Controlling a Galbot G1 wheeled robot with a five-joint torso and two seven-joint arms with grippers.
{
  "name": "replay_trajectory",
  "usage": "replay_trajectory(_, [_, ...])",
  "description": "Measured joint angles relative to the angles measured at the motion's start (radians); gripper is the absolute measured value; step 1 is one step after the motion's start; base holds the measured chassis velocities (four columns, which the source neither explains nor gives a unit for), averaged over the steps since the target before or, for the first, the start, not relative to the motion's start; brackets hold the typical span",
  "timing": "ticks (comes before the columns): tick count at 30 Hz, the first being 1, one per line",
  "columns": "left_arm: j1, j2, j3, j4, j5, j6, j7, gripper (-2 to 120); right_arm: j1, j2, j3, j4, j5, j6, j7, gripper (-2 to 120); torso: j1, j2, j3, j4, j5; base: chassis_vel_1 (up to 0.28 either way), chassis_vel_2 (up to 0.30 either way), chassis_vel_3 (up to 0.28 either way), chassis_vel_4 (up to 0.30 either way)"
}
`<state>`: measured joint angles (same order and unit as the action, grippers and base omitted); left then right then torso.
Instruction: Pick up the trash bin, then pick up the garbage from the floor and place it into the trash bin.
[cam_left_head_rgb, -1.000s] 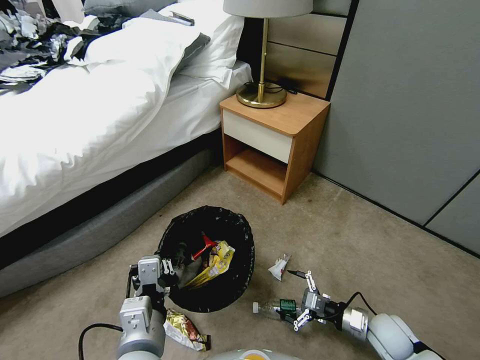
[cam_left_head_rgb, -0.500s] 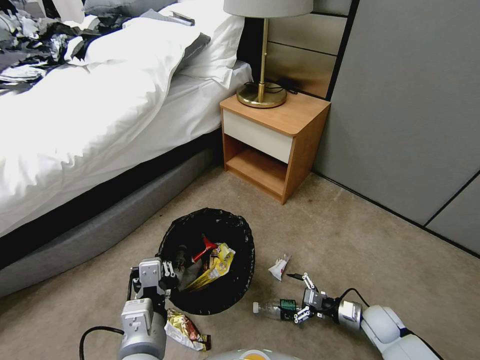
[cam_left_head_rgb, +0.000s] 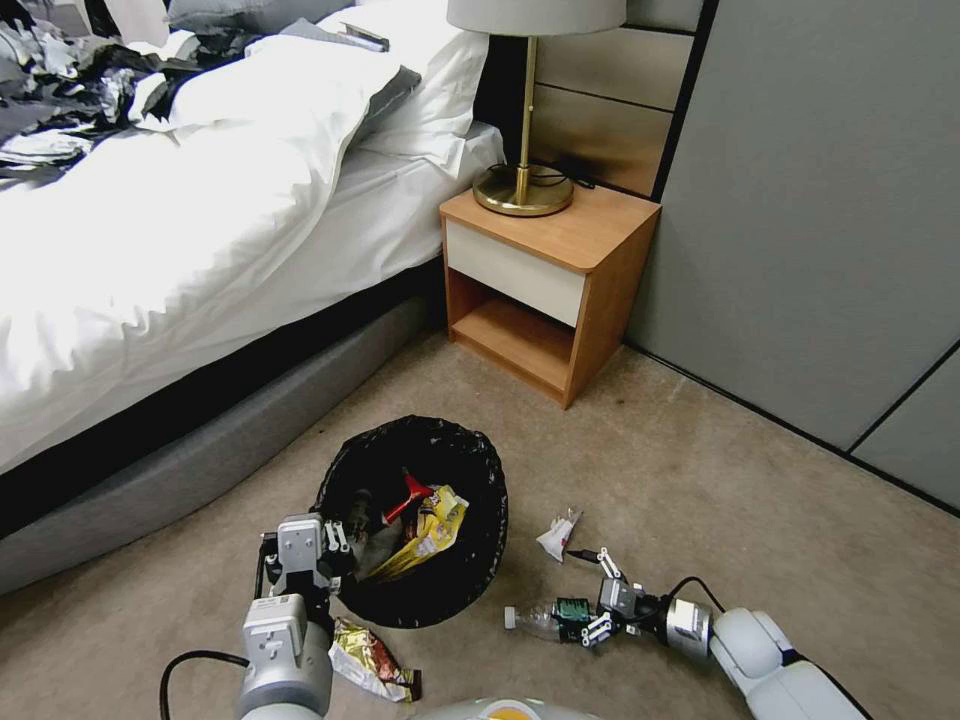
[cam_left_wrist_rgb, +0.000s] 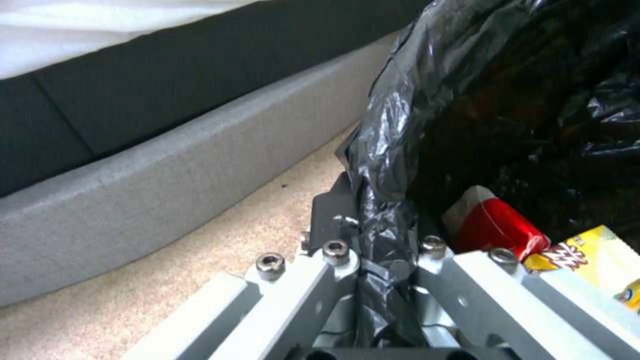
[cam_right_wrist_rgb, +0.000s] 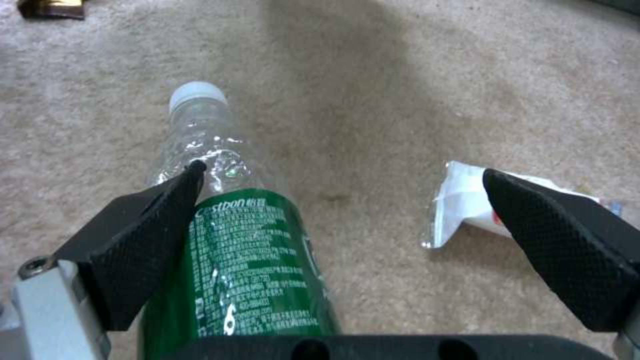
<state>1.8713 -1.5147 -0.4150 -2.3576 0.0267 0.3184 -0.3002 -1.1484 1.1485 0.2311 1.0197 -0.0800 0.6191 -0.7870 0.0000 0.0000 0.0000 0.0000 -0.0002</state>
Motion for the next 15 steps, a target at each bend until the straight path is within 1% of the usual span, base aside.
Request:
replay_trajectory(5, [-0.004,0.001,0.001,0.001,0.0,0.004,0.0,1,-0.009,-0.002,-0.004,-0.008,-0.017,-0.002,0.0,100,0.0,0.0,0.0,0.0002,0.0004,0.0,0.0,0.0,0.0])
replay_trajectory(6, [-0.006,0.001,0.001,0.002,0.0,0.005,0.0,1,-0.012,-0.003,-0.004,-0.009,-0.019,-0.003,-0.006,100,0.0,0.0,0.0,-0.0004,0.0005,0.0,0.0,0.0,0.0])
replay_trajectory(7, [-0.006,0.001,0.001,0.002,0.0,0.005,0.0,1,-0.012,-0.003,-0.004,-0.009,-0.019,-0.003,-0.006,100,0.0,0.0,0.0,-0.0004,0.0005,0.0,0.0,0.0,0.0])
replay_trajectory(9, [-0.008,0.001,0.002,0.003,-0.001,0.007,0.0,1,-0.016,-0.003,-0.002,-0.005,-0.018,-0.003,-0.024,100,0.0,0.0,0.0,0.0001,0.0004,0.0,0.0,0.0,0.0])
replay_trajectory(15, [-0.01,0.002,0.003,0.003,-0.001,0.009,0.0,1,-0.022,-0.008,0.002,0.001,-0.015,-0.004,-0.037,100,0.0,0.0,0.0,0.0,0.0002,0.0,0.0,0.0,0.0])
